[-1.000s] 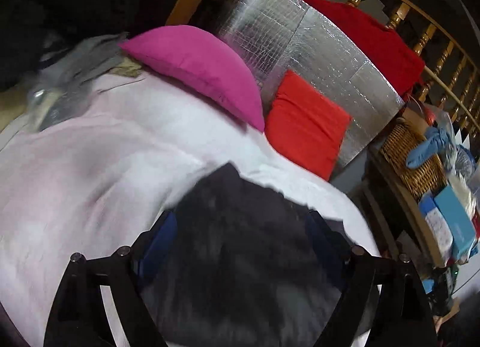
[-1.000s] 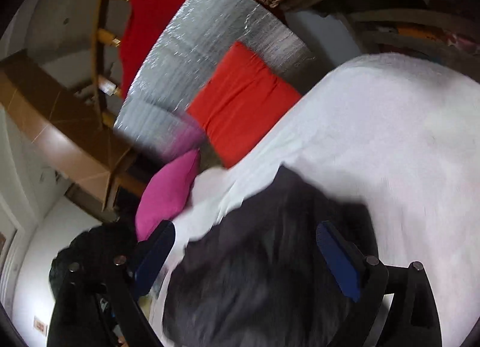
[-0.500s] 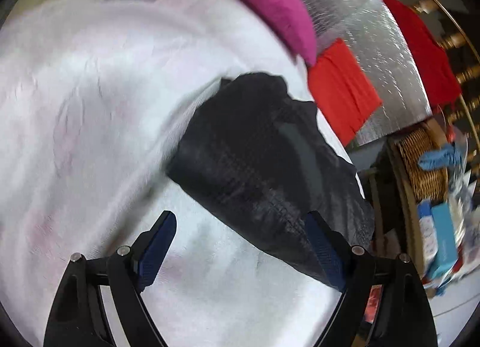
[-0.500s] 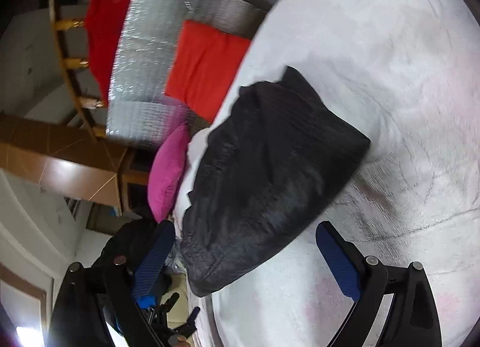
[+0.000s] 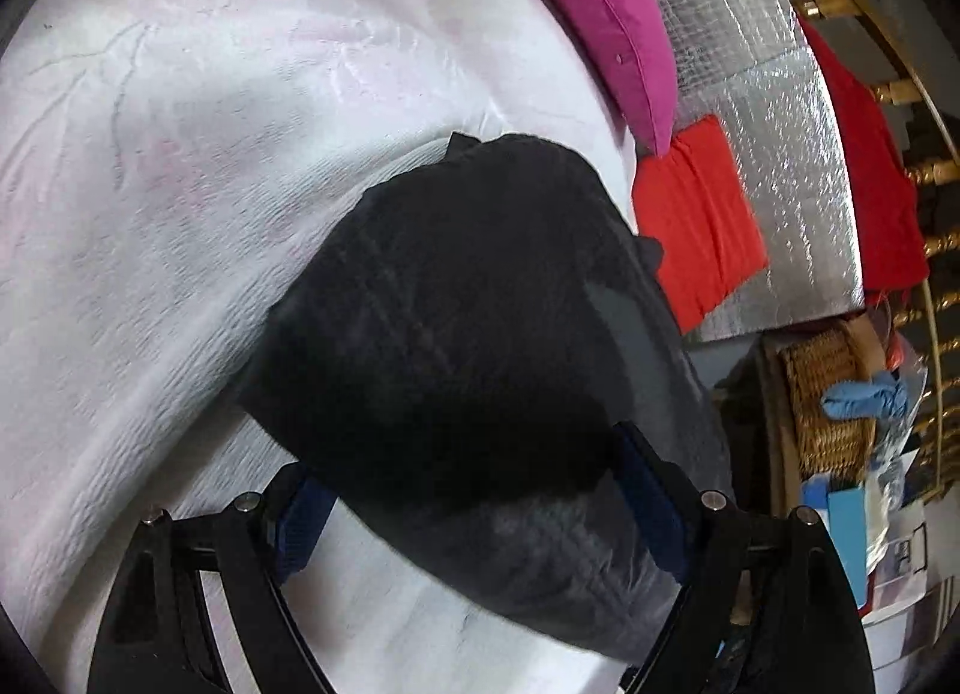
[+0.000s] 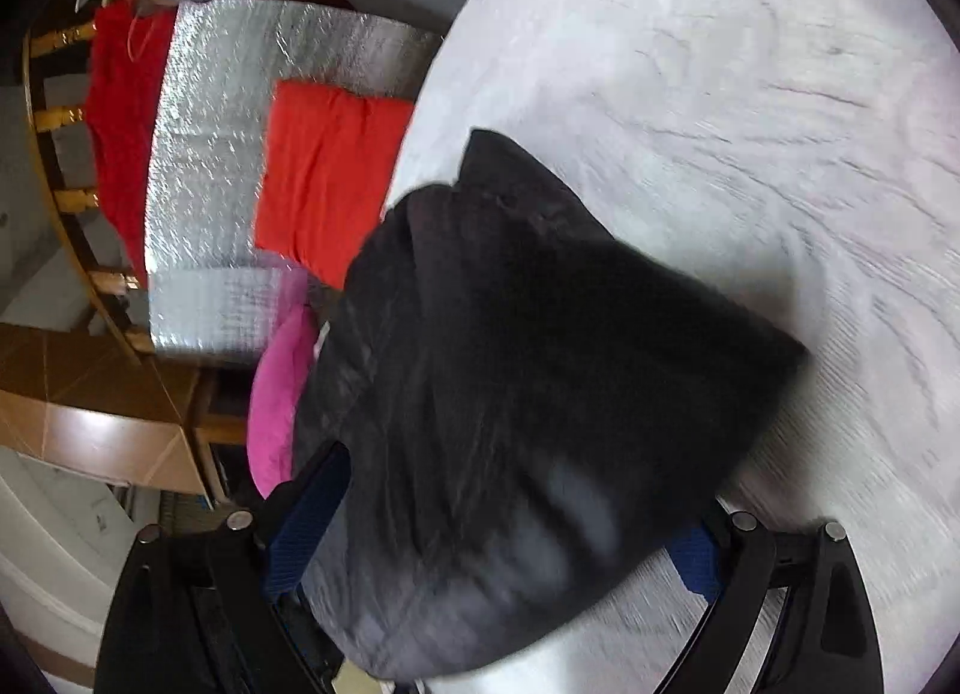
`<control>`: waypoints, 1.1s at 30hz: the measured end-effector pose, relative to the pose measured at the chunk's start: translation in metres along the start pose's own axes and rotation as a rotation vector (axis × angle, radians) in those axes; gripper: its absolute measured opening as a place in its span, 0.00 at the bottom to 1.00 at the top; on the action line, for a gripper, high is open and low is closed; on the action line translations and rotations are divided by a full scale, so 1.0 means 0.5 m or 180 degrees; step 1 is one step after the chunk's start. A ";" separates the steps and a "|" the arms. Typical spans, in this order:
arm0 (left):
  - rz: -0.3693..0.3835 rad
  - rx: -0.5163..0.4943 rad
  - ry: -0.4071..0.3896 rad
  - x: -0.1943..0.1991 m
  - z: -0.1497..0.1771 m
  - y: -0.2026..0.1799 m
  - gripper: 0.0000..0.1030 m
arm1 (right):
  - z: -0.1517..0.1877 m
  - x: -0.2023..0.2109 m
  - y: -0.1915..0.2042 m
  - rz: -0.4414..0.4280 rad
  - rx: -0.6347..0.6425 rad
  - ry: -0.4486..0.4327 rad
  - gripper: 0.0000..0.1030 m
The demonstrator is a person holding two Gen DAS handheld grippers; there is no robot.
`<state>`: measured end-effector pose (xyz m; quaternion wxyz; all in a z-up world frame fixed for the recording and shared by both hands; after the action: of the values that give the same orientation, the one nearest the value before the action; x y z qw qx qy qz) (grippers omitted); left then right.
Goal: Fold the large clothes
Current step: 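Press the folded jacket bundle down with both grippers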
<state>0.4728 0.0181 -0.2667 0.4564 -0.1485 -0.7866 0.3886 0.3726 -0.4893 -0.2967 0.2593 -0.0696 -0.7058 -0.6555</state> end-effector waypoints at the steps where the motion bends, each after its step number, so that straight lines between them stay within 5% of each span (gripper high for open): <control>1: 0.0022 0.0015 -0.0037 -0.003 -0.003 0.000 0.81 | -0.004 -0.008 0.005 -0.0032 0.0003 -0.0037 0.94; 4: -0.0014 -0.0061 -0.0110 -0.016 -0.012 -0.008 0.67 | -0.012 -0.022 0.015 -0.0101 0.0070 -0.0094 0.91; 6: -0.0054 -0.0164 -0.0144 -0.024 -0.015 -0.016 0.59 | -0.014 -0.027 0.017 -0.0031 0.0160 -0.0158 0.72; 7: -0.0059 -0.0199 -0.0160 -0.025 -0.018 -0.019 0.54 | -0.017 -0.035 0.017 0.0070 0.0225 -0.0165 0.49; 13: -0.0189 -0.0536 -0.0335 0.000 -0.009 -0.053 0.33 | 0.000 -0.010 0.056 0.0126 0.0594 -0.0288 0.35; 21: -0.0266 -0.0763 -0.0202 0.108 0.060 -0.050 0.30 | 0.046 0.092 0.064 0.0202 0.0798 -0.0289 0.33; 28: -0.0430 -0.1037 -0.0026 0.168 0.164 -0.013 0.35 | 0.087 0.183 -0.026 0.0292 0.0665 -0.0120 0.34; 30: -0.0513 -0.1044 0.0165 0.165 0.179 0.004 0.42 | 0.084 0.187 -0.056 0.0370 0.0516 -0.0016 0.41; 32: -0.0504 -0.0915 0.0373 0.166 0.180 0.017 0.49 | 0.082 0.192 -0.085 0.0529 0.0229 0.0121 0.67; 33: -0.0449 -0.0799 0.0502 0.179 0.180 0.024 0.49 | 0.083 0.200 -0.092 0.0573 0.0147 0.0178 0.67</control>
<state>0.3482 0.0357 -0.2471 0.5207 -0.1788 -0.7991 0.2413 0.2554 -0.4795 -0.2919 0.3382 -0.1085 -0.7041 -0.6149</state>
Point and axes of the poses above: each gripper's, at about its wrist camera, not at the fingertips, and x roughly against the way its jaws point, y to its left, z to its underside, the point moved 3 cm from there along -x, roughly the way its jaws point, and after that the axes turned 5 degrees about -x, right-handed, at the moved point
